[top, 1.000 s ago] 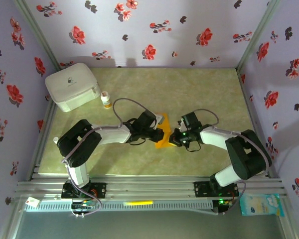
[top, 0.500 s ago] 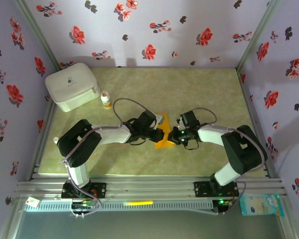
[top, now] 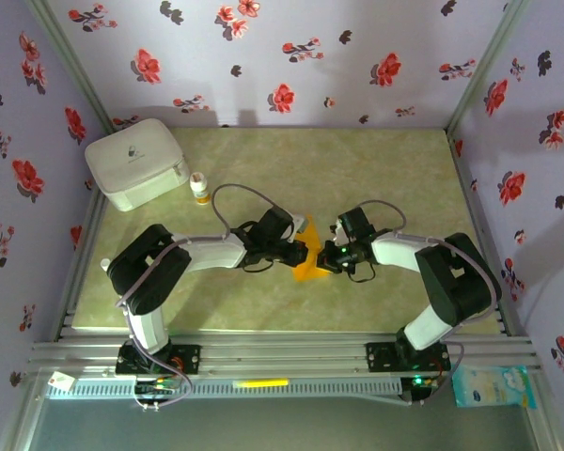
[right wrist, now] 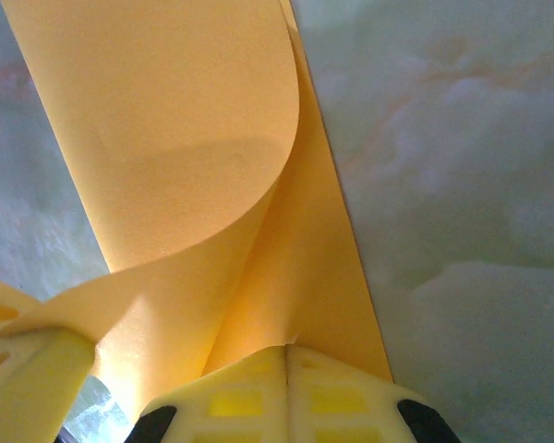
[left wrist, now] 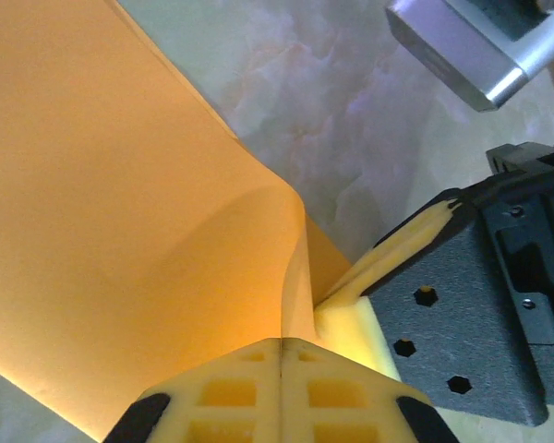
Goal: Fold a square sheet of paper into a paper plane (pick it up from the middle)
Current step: Fold the triangle a second time at the center of the table.
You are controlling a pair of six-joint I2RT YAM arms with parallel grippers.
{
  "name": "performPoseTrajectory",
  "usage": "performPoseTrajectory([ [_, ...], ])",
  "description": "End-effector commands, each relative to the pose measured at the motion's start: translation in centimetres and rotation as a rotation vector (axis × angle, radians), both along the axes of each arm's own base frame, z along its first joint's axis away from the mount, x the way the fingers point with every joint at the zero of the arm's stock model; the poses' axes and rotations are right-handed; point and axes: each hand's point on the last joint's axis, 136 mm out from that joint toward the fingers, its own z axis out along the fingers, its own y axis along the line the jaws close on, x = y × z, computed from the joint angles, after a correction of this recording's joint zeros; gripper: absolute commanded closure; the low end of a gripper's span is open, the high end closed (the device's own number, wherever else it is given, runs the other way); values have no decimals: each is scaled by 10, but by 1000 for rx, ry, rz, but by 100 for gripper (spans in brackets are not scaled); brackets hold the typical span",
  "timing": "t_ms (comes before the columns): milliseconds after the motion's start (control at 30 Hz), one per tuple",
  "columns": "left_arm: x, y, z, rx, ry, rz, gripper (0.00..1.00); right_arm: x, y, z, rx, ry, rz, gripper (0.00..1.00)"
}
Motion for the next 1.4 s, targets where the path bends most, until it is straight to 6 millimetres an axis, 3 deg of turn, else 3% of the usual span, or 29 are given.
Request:
performPoseTrajectory([
  [0, 2, -1, -4, 8, 2, -20, 100, -29, -22, -21, -125, 103, 21, 100],
  [300, -2, 6, -12, 33, 10, -13, 100, -29, -20, -19, -114, 123, -4, 100],
  [733, 9, 23, -26, 132, -14, 61, 100, -29, -17, -18, -87, 135, -34, 100],
  [1367, 13, 28, -33, 172, -31, 77, 100, -31, -18, -19, -87, 138, -36, 100],
])
